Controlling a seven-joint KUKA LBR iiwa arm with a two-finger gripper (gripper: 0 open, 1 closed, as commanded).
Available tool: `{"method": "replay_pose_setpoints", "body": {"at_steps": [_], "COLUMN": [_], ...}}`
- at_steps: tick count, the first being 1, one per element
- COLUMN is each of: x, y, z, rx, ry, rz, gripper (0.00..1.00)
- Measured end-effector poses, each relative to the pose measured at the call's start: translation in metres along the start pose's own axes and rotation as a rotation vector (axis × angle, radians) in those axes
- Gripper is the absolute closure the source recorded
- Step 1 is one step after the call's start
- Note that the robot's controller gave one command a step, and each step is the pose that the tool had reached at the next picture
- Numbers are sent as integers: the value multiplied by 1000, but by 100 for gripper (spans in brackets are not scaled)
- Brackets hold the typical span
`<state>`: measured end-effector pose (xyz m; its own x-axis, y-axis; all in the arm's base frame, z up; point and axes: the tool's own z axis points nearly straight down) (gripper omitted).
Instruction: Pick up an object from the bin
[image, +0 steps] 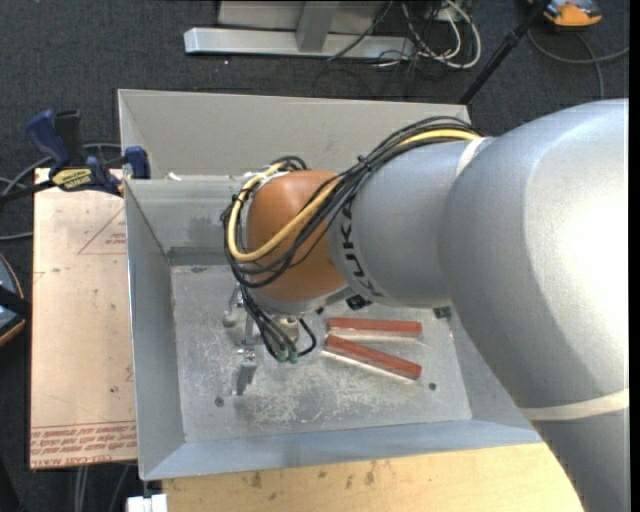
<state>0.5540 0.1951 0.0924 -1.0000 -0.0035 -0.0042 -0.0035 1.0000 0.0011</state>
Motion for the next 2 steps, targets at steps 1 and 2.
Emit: {"method": "replay_pose_setpoints", "body": {"at_steps": [1,2], "x": [34,22], "y": [6,-13], "z": [-9,-23], "rx": [3,-3], "ry": [9,4], "rz": [66,-77], "gripper": [0,0]}}
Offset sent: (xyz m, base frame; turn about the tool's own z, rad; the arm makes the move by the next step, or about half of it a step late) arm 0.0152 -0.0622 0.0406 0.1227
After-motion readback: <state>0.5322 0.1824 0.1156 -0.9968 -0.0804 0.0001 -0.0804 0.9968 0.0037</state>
